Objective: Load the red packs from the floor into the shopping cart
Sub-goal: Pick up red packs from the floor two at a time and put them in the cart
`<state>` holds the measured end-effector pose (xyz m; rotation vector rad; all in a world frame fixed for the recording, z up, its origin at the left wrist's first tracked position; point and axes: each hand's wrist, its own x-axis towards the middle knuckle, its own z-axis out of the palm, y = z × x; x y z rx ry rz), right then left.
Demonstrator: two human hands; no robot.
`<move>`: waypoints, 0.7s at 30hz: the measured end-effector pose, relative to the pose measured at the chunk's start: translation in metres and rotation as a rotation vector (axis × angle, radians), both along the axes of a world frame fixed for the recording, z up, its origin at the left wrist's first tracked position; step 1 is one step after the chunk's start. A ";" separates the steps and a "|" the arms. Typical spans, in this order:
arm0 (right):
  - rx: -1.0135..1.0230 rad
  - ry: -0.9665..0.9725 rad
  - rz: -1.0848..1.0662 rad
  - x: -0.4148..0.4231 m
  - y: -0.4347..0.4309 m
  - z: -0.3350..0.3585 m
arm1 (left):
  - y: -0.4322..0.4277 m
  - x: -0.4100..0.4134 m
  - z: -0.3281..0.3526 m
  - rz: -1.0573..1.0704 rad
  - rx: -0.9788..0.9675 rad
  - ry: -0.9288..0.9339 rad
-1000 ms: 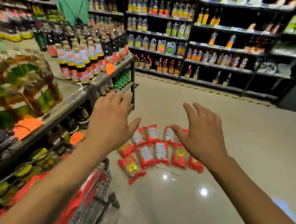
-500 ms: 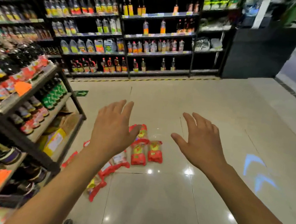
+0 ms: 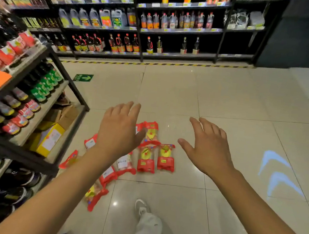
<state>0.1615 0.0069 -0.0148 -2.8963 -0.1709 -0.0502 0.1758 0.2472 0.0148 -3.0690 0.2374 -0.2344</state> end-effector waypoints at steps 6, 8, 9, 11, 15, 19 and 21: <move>-0.071 0.197 -0.022 0.153 0.031 -0.093 | 0.032 0.161 -0.118 -0.001 -0.108 0.182; -0.068 0.274 -0.023 0.198 0.040 -0.149 | 0.039 0.207 -0.179 0.016 -0.144 0.241; -0.064 0.316 -0.027 0.218 0.044 -0.183 | 0.042 0.229 -0.214 0.033 -0.158 0.272; -0.033 0.414 -0.042 0.254 0.049 -0.261 | 0.048 0.269 -0.295 0.061 -0.179 0.326; 0.118 0.644 -0.146 0.304 0.055 -0.445 | 0.058 0.338 -0.471 0.181 -0.263 0.513; 0.295 0.870 -0.294 0.331 0.048 -0.632 | 0.064 0.393 -0.651 0.396 -0.587 0.677; 0.396 0.941 -0.380 0.339 0.043 -0.711 | 0.066 0.415 -0.728 0.509 -0.752 0.685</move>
